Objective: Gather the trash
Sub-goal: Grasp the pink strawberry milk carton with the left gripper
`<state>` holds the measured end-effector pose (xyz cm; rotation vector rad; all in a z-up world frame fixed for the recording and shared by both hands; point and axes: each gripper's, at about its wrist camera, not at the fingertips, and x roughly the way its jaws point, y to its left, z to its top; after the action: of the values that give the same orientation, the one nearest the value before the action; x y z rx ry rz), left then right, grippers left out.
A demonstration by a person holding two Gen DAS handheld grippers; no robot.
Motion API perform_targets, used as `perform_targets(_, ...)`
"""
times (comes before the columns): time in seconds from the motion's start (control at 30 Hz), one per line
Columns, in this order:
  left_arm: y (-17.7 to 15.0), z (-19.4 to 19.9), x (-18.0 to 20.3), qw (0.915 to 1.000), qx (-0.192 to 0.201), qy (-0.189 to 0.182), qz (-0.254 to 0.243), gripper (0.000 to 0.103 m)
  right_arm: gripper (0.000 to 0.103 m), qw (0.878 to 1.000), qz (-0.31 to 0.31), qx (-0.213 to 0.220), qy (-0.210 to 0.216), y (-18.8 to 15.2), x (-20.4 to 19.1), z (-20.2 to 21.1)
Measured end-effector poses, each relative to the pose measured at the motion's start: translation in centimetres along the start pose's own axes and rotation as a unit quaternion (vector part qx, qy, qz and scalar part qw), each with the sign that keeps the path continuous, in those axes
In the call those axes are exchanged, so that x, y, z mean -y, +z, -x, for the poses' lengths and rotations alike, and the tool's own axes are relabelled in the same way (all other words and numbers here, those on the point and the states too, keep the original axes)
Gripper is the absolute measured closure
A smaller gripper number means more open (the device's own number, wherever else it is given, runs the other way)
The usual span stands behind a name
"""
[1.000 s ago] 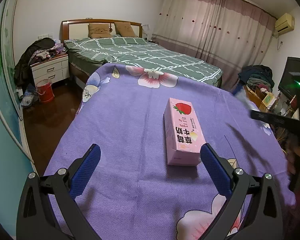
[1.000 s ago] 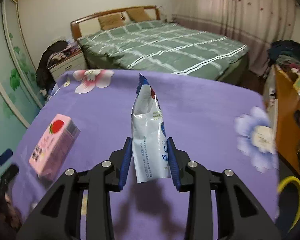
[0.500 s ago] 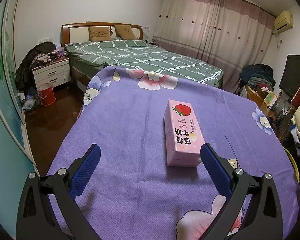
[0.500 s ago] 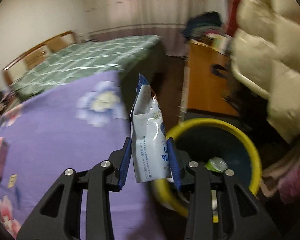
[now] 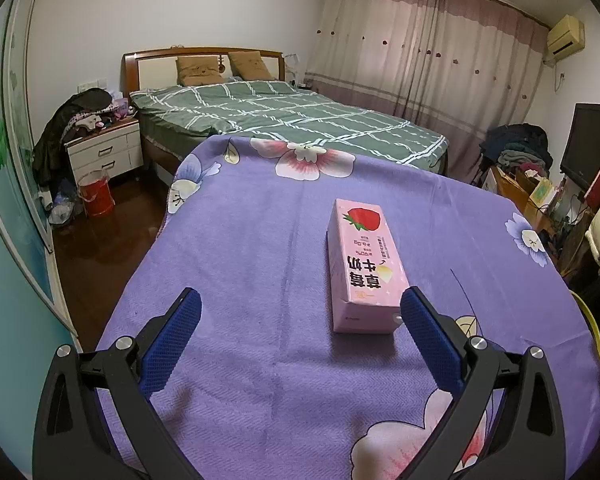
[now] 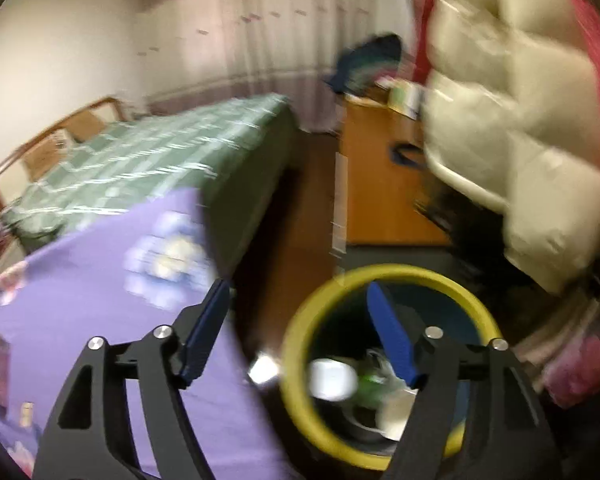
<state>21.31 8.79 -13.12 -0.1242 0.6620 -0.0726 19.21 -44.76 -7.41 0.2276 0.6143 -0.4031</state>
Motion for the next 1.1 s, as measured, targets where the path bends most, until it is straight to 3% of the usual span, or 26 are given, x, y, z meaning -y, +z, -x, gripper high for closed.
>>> perform_targets(0.2, 0.0, 0.1, 0.5, 0.9999, 0.001, 0.009, -0.011, 0.005, 0.034, 0.995, 0.07, -0.02, 0.066, -1.7, -7.8, -1.3)
perform_targets(0.33, -0.1, -0.5, 2.5, 0.9974, -0.031, 0.03, -0.057, 0.005, 0.034, 0.989, 0.129, -0.026, 0.069, -3.5, -10.5, -1.5)
perform_targets(0.67, 3.7, -3.7, 6.7, 0.9929, -0.088, 0.001, -0.08, 0.005, 0.034, 0.987, 0.127, -0.032, 0.09, -4.0, -10.5, -1.2)
perform_targets(0.8, 5.4, -6.8, 7.0, 0.9892, -0.119, 0.014, -0.084, 0.005, 0.034, 0.987, 0.123, -0.032, 0.096, -3.9, -10.2, -1.0)
perform_targets(1.1, 6.1, -11.9, 6.5, 0.9801, -0.185, 0.017, -0.071, 0.025, 0.034, 0.987, 0.119, -0.031, 0.104, -3.9, -10.1, -0.8)
